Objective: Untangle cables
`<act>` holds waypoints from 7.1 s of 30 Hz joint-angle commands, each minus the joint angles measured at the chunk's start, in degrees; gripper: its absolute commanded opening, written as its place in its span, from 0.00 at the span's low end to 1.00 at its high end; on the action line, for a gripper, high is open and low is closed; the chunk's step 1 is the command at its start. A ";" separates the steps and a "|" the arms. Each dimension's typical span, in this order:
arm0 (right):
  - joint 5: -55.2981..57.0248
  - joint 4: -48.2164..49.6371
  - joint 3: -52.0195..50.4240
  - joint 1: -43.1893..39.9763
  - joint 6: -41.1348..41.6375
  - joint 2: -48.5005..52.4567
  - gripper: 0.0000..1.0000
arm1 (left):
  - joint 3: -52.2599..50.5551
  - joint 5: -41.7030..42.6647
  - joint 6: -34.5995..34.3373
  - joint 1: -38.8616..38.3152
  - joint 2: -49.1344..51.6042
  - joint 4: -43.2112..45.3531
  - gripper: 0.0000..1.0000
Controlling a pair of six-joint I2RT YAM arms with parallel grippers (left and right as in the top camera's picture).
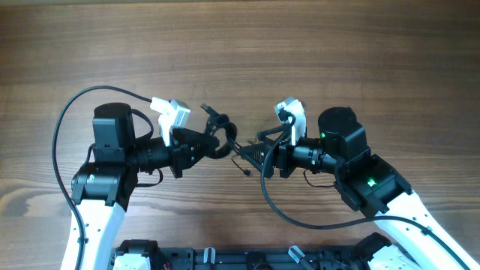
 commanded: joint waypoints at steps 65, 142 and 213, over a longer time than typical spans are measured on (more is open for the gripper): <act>10.16 -5.99 0.04 -0.15 23.12 3.41 0.62 | 0.61 -33.57 -40.94 -15.41 12.09 15.06 0.04; 4.31 -10.36 0.04 -11.50 3.89 4.39 0.87 | 0.61 -20.39 -17.81 -10.08 12.09 14.05 0.04; 5.31 0.42 0.04 -3.21 -17.25 11.72 0.05 | 0.61 -7.96 -15.41 -6.80 12.15 14.97 1.00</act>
